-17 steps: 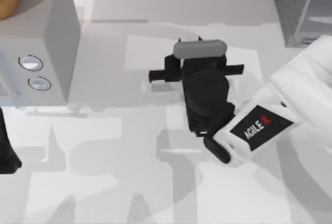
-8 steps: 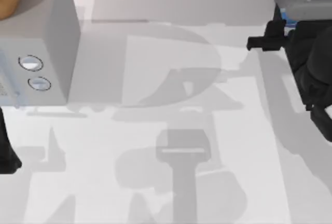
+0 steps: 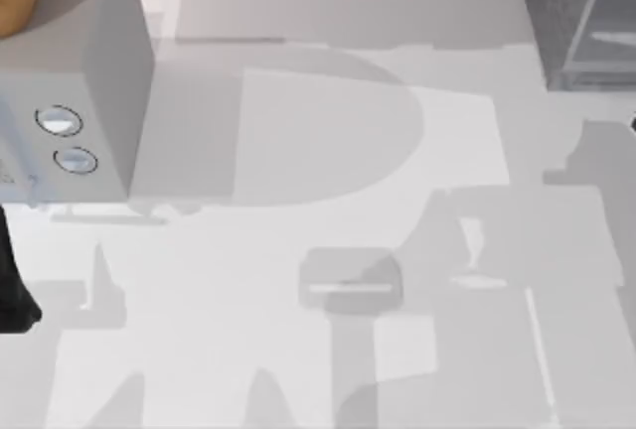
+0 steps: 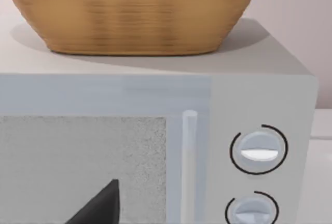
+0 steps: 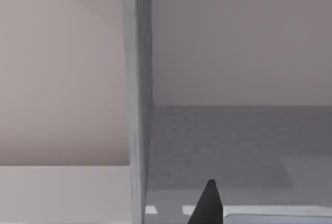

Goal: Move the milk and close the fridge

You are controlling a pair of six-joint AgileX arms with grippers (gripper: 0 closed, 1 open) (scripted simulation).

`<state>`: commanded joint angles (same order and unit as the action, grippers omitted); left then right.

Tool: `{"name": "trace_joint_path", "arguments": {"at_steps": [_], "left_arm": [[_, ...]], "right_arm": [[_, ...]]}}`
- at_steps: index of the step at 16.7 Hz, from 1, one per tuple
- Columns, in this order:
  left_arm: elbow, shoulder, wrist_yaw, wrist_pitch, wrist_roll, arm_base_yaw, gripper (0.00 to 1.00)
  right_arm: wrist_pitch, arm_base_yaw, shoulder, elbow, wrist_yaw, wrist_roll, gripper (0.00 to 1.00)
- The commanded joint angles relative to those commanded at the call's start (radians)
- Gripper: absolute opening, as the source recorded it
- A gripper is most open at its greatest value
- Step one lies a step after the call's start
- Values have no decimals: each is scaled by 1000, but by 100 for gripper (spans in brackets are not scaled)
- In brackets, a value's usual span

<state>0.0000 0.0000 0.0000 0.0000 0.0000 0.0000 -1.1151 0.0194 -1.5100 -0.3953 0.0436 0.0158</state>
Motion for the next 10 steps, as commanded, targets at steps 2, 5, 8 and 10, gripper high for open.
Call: {"name": "trace_joint_path", "arguments": {"at_steps": [2, 5, 8, 10], "left_arm": [[0, 0, 0, 0, 0, 0, 100], [0, 0, 0, 0, 0, 0, 100], [0, 0, 0, 0, 0, 0, 100], [0, 0, 0, 0, 0, 0, 100]], "right_arm": [[1, -5, 5, 5, -4, 0, 0], [-1, -1, 1, 1, -2, 1, 0], [1, -12, -36, -35, -14, 0, 0], [4, -32, -113, -111, -38, -2, 0]]}}
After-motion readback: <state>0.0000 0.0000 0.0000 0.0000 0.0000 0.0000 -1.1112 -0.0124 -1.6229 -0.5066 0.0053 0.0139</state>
